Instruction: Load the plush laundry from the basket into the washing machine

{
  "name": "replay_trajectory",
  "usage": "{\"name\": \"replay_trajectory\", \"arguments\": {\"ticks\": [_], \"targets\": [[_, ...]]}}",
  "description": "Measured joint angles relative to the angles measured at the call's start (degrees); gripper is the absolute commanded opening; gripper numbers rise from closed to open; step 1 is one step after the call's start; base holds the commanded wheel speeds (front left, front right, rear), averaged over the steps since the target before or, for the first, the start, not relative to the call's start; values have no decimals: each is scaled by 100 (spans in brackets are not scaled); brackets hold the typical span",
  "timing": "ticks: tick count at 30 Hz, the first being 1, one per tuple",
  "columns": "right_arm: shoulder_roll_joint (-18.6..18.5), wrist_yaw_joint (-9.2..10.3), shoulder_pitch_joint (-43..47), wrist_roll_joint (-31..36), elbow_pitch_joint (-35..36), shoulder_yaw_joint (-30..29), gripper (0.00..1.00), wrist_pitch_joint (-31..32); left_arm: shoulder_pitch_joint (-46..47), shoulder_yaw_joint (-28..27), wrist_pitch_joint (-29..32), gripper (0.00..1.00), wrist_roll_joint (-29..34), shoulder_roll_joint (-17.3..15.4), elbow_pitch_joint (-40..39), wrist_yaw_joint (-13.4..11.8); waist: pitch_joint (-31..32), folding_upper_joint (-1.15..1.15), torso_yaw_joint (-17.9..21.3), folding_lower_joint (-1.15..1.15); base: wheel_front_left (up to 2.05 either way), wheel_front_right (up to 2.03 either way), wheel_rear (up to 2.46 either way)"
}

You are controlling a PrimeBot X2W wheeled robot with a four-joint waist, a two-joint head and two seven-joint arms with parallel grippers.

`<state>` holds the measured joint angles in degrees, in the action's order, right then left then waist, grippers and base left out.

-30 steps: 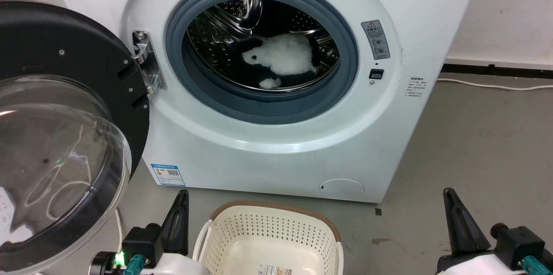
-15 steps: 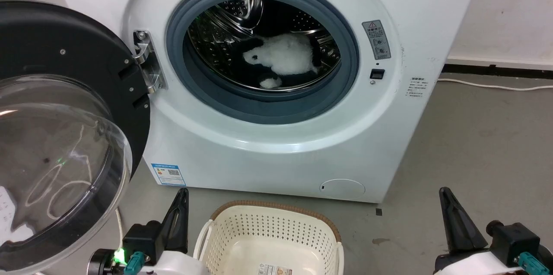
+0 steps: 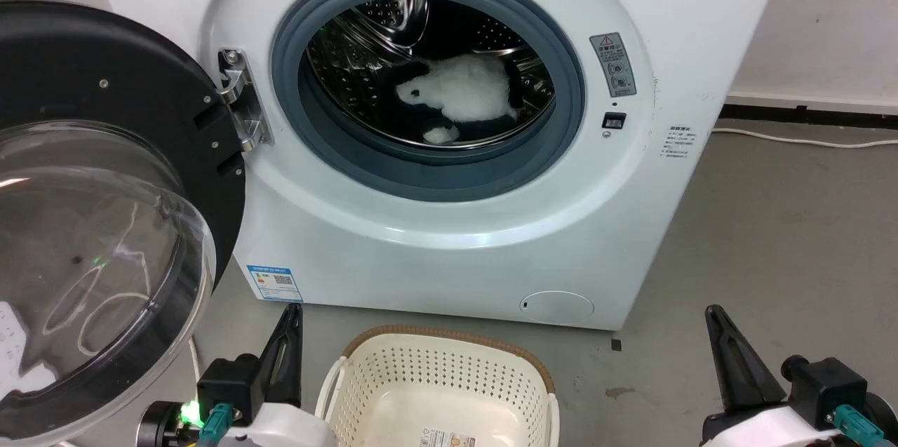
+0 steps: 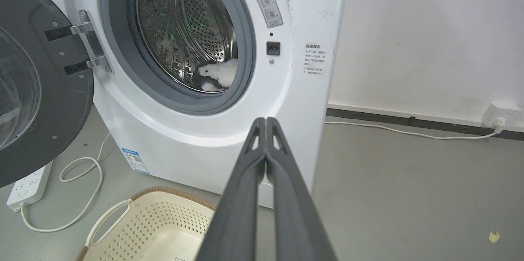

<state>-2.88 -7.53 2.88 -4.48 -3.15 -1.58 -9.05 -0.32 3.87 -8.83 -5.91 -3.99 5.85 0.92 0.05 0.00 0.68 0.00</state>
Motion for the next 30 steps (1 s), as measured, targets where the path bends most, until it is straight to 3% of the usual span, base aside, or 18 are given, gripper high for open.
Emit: {"name": "replay_trajectory", "arguments": {"ticks": [30], "targets": [[0,0,-96,152,111,53,0,352,1,-140,334,0,237,59,-208,-32,-2,0,-27,0,0,0,0]]}}
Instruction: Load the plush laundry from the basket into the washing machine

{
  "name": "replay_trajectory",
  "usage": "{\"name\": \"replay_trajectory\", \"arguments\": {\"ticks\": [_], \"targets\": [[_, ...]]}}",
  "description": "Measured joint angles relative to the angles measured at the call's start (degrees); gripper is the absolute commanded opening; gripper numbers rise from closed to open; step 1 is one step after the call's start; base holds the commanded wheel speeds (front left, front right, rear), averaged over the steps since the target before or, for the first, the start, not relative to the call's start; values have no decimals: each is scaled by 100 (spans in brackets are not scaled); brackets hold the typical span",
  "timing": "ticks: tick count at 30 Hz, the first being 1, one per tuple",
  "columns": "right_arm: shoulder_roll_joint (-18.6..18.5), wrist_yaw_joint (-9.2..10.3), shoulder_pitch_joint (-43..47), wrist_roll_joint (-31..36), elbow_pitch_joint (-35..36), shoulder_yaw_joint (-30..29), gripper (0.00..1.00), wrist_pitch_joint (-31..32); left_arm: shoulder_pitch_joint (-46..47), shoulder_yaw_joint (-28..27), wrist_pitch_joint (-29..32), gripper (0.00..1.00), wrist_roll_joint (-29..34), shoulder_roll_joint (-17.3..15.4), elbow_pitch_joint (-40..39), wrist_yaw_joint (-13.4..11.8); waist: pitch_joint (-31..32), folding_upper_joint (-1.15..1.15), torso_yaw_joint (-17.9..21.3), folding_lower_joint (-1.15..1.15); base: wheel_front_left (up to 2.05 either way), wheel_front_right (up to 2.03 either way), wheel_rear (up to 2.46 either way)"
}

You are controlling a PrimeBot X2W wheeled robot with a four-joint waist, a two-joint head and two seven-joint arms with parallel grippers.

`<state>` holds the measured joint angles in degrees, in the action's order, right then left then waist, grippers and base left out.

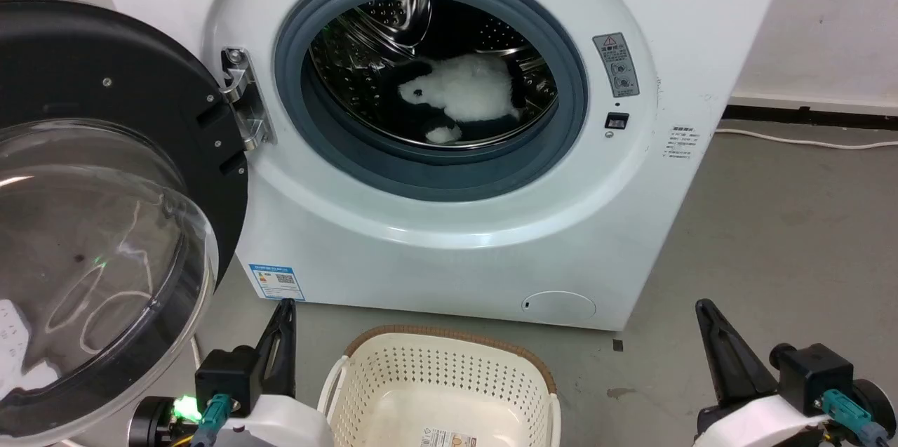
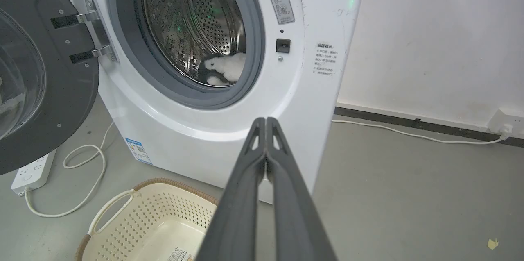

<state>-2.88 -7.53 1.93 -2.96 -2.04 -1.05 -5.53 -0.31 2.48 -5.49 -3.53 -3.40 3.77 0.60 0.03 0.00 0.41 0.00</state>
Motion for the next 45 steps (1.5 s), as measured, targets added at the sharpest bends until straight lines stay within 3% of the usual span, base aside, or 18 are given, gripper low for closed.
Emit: {"name": "replay_trajectory", "arguments": {"ticks": [45], "targets": [[0,-1,-125,253,177,108,0,552,3,-241,547,0,338,48,-349,-43,-3,0,-41,0,0,0,0]]}}
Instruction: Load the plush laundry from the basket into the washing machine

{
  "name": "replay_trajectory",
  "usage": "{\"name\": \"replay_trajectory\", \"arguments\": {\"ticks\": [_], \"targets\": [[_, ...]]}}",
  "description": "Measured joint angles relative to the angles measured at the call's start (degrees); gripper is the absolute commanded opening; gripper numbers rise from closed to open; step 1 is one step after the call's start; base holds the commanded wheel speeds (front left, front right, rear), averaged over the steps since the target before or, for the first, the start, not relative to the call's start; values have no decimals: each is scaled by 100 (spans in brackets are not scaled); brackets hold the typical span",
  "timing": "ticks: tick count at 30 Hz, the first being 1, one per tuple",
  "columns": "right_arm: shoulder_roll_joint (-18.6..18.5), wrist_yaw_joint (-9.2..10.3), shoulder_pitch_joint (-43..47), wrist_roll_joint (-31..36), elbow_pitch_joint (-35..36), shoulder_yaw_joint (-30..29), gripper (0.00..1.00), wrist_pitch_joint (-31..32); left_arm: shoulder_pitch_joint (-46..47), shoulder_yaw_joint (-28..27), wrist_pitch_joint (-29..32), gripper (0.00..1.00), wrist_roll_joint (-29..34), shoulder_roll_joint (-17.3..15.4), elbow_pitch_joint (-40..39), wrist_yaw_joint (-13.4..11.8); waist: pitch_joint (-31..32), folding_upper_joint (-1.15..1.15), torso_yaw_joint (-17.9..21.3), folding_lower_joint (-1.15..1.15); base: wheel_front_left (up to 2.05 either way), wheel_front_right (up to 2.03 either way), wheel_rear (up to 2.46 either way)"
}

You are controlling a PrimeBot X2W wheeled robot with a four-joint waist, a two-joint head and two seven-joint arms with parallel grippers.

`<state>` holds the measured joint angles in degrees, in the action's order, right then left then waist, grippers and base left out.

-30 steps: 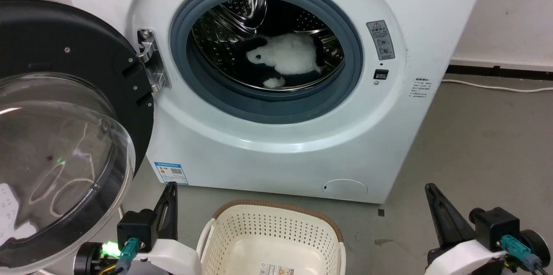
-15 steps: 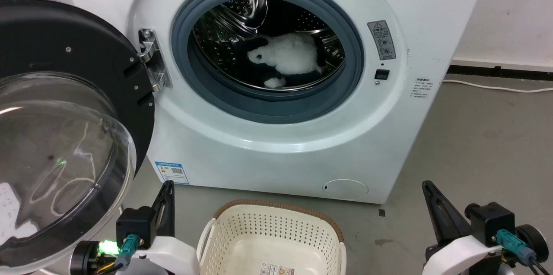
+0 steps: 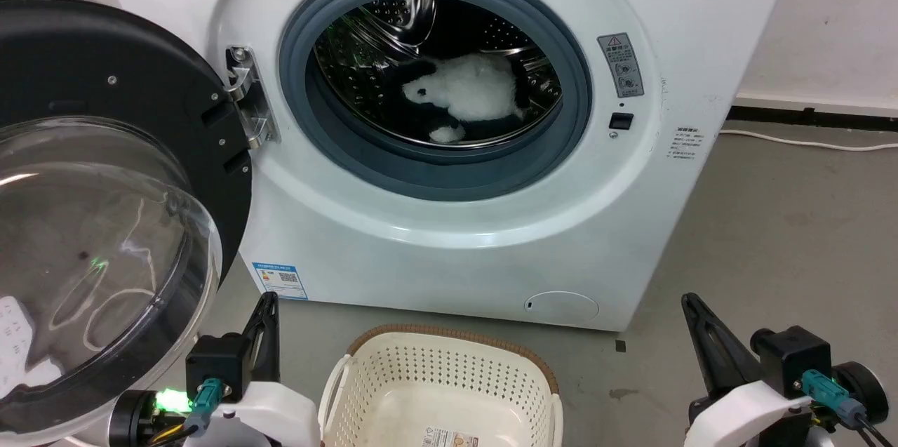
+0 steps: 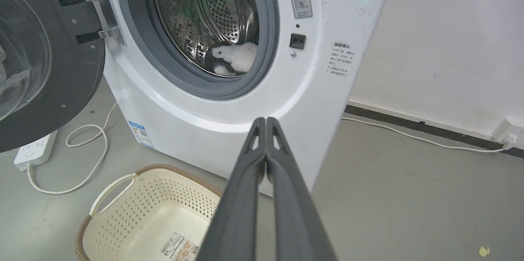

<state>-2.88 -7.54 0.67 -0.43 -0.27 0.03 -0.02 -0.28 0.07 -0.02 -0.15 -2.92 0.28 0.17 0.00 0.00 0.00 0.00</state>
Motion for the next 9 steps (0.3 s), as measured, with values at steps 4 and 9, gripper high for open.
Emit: {"name": "replay_trajectory", "arguments": {"ticks": [4,9], "targets": [[0,0,0,0,0,0,0,0,0,-2,0,0,0,1,-1,0,0,0,0,0,0,0,0],[0,0,0,0,0,0,0,0,0,-4,0,0,0,2,-1,0,0,0,0,0,0,0,0]]}}
